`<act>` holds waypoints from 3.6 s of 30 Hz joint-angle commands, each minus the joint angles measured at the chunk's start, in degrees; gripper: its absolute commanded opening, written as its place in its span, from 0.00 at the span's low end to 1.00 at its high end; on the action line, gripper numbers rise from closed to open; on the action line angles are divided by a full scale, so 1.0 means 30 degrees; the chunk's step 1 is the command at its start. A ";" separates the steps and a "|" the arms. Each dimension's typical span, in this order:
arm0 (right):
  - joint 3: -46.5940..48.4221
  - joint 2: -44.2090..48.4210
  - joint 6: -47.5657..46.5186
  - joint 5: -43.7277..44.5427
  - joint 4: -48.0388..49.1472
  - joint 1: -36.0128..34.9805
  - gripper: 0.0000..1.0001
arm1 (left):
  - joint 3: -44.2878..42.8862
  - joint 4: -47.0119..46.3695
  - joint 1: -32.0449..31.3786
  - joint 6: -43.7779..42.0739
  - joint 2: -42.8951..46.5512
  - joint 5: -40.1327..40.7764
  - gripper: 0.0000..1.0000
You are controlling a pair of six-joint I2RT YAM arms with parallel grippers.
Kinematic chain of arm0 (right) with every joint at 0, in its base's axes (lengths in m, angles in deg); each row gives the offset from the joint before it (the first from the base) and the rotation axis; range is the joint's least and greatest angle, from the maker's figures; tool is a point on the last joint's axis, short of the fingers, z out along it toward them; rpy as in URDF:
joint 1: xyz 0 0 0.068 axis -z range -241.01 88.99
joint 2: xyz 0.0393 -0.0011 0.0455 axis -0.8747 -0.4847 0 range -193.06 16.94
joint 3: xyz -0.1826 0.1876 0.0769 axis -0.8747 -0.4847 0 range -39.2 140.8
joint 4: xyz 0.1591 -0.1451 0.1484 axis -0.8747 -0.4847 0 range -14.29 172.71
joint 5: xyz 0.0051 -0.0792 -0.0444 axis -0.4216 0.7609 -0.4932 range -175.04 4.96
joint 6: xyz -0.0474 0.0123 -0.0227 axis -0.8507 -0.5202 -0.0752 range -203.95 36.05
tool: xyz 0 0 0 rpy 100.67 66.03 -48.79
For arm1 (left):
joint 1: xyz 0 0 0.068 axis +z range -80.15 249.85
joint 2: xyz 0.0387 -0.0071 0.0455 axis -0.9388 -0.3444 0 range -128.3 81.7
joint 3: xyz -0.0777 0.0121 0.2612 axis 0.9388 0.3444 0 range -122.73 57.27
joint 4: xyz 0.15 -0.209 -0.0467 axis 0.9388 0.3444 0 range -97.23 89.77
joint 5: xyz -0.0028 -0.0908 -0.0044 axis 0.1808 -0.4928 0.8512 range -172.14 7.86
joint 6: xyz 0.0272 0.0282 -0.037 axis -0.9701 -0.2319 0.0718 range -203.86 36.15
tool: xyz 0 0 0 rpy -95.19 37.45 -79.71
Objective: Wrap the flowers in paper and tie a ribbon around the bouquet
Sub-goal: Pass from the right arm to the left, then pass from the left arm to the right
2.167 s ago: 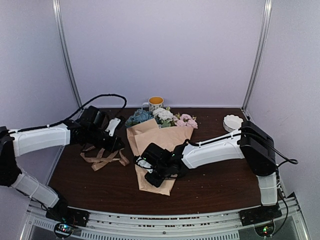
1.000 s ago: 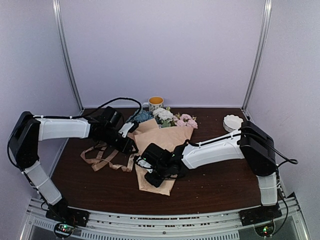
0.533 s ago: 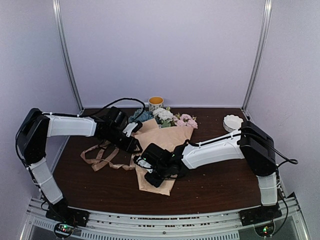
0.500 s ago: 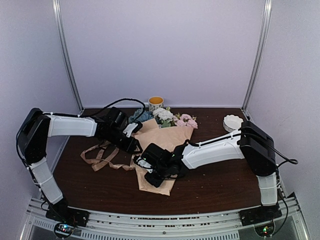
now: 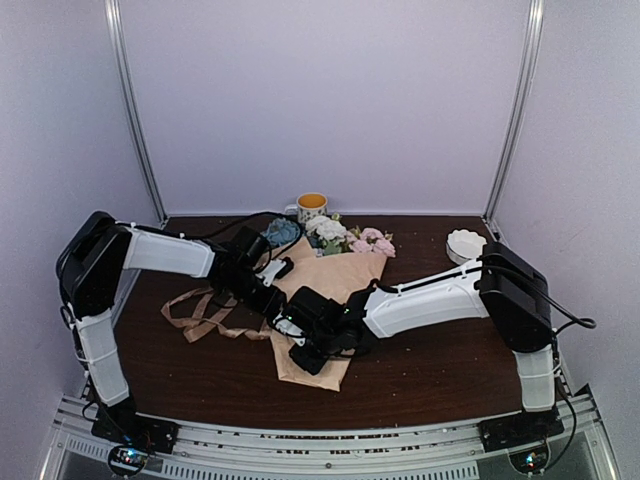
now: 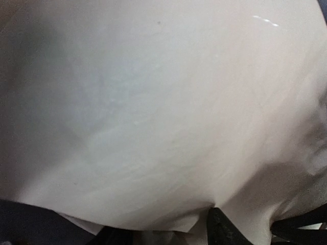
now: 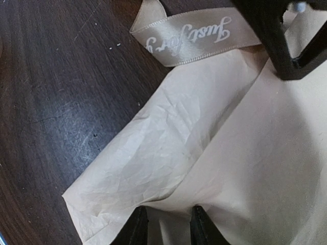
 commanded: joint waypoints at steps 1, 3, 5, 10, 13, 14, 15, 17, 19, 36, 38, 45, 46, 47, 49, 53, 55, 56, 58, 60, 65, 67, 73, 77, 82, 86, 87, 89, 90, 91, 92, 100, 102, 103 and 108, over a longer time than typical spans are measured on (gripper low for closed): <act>-0.0560 -0.1182 0.0031 0.0080 -0.2206 -0.0265 0.31 | -0.0740 0.1140 -0.0022 -0.0301 -0.0966 0.1700 0.51; -0.0505 -0.1056 -0.0017 0.0161 -0.2262 -0.0265 0.31 | -0.0759 0.1550 -0.0030 -0.0235 -0.1183 0.1935 0.48; -0.0404 -0.0907 -0.0091 0.0294 -0.2375 -0.0267 0.31 | -0.0759 0.1780 -0.0031 -0.0238 -0.1367 0.1945 0.47; -0.0108 0.0058 -0.0316 0.0903 -0.2813 -0.0354 0.31 | -0.0730 0.1987 -0.0009 -0.0199 -0.1690 0.1868 0.43; -0.0090 0.1440 -0.0263 0.0746 -0.2815 -0.0354 0.32 | -0.0774 0.1867 -0.0022 -0.0205 -0.1975 0.1576 0.42; -0.0087 0.1863 -0.0214 0.0699 -0.2787 -0.0373 0.33 | -0.0827 0.1869 -0.0037 -0.0195 -0.2073 0.1464 0.42; -0.0101 0.2318 -0.0185 0.0742 -0.2773 -0.0376 0.34 | -0.0910 0.1859 -0.0028 -0.0182 -0.2210 0.1402 0.41; -0.0262 0.3090 -0.0167 0.0917 -0.2849 -0.0368 0.35 | -0.0940 0.1826 -0.0045 -0.0181 -0.2349 0.1305 0.41; -0.0704 0.3888 -0.0112 0.1032 -0.2913 -0.0373 0.35 | -0.0893 0.1721 -0.0024 -0.0195 -0.2390 0.1223 0.41; -0.9292 0.8416 0.9186 -0.4083 0.3123 0.5890 0.61 | -0.0273 0.0898 -0.0001 -0.0185 -0.2411 0.0726 0.40; -0.9888 0.8008 1.0182 -0.5416 0.4646 0.6656 0.66 | -0.0084 0.0720 -0.0006 -0.0137 -0.2363 0.0690 0.40; -0.9678 0.5742 1.2071 -0.7507 0.7206 0.7027 0.67 | 0.0160 0.0371 -0.0007 -0.0208 -0.2267 0.0599 0.40; -0.9763 0.5498 1.2417 -0.7817 0.7785 0.7020 0.67 | 0.0202 0.0309 -0.0024 -0.0206 -0.2264 0.0591 0.40; -0.9843 0.5322 1.2819 -0.8083 0.8348 0.7042 0.67 | 0.0233 0.0276 -0.0004 -0.0209 -0.2274 0.0564 0.40; -1.0018 0.5082 1.3462 -0.8431 0.9412 0.7054 0.67 | 0.0290 0.0204 -0.0023 -0.0210 -0.2304 0.0541 0.40; -1.0415 0.5156 1.4350 -0.8531 1.1042 0.7042 0.65 | 0.0308 0.0085 -0.0025 -0.0210 -0.2292 0.0507 0.40; -1.0402 0.5123 1.4605 -0.8596 1.1604 0.7042 0.63 | 0.0346 0.0032 -0.0002 -0.0210 -0.2330 0.0465 0.40; -1.0322 0.5022 1.4726 -0.8660 1.1836 0.7052 0.61 | 0.0353 -0.0004 -0.0016 -0.0210 -0.2359 0.0438 0.39; -1.0113 0.4818 1.4996 -0.8794 1.2285 0.7057 0.58 | 0.0370 -0.0067 -0.0001 -0.0186 -0.2387 0.0393 0.38; -0.9878 0.4599 1.5395 -0.8932 1.2599 0.7049 0.56 | 0.0377 -0.0122 -0.0009 -0.0180 -0.2377 0.0378 0.37; -0.9424 0.4463 1.6018 -0.8958 1.2586 0.7057 0.55 | 0.0372 -0.0123 0.0007 -0.0181 -0.2448 0.0364 0.37; -0.9349 0.4463 1.6168 -0.8882 1.2553 0.7041 0.48 | 0.0368 -0.0123 0.0019 -0.0180 -0.2429 0.0335 0.37; -0.9430 0.4462 1.6690 -0.9001 1.2924 0.7027 0.09 | 0.0473 -0.0343 0.0028 -0.0216 -0.2450 0.0134 0.37; -0.9373 0.4571 1.6802 -0.9070 1.2874 0.6976 0.00 | 0.0794 -0.0709 0.0202 -0.0173 -0.2302 -0.0146 0.37; -0.9374 0.4652 1.7136 -0.9112 1.2916 0.6978 0.00 | 0.1320 -0.1848 0.0225 -0.0555 -0.0912 -0.0674 0.40; -0.9432 0.4752 1.7426 -0.9084 1.3074 0.6973 0.00 | 0.1538 -0.1883 0.0213 -0.0914 0.1495 0.0003 0.48; -0.9454 0.4760 1.7547 -0.9084 1.3195 0.6995 0.00 | 0.1546 -0.1643 0.0216 -0.1063 0.2099 0.0223 0.49; -0.9441 0.4835 1.7722 -0.9062 1.3299 0.6983 0.00 | 0.1503 -0.0777 0.0229 -0.1201 0.3194 0.0829 0.54; -0.9397 0.4869 1.7765 -0.9033 1.3296 0.6978 0.00 | 0.1498 -0.0149 0.0225 -0.1083 0.3557 0.1290 0.56; -0.9391 0.4943 1.7710 -0.8989 1.3227 0.6985 0.00 | 0.1533 0.0387 0.0243 -0.0876 0.3833 0.1794 0.57; -0.9354 0.5010 1.7670 -0.8933 1.3071 0.6971 0.00 | 0.1699 0.0802 0.0271 -0.0575 0.4094 0.2139 0.58; -0.9275 0.5348 1.7280 -0.8643 1.2393 0.6981 0.00 | 0.4117 0.0990 0.0447 0.0947 0.4796 0.1040 0.66; -0.9257 0.5369 1.7256 -0.8684 1.2378 0.6997 0.00 | 0.4591 0.0833 0.0460 0.1026 0.4959 0.1080 0.67; -0.9267 0.5349 1.7222 -0.8634 1.2354 0.6973 0.00 | 0.4791 0.0733 0.0444 0.1021 0.5048 0.1114 0.67; -0.9281 0.5282 1.7093 -0.8527 1.2280 0.6989 0.00 | 0.5542 -0.0991 0.0402 0.1048 0.4487 -0.0389 0.67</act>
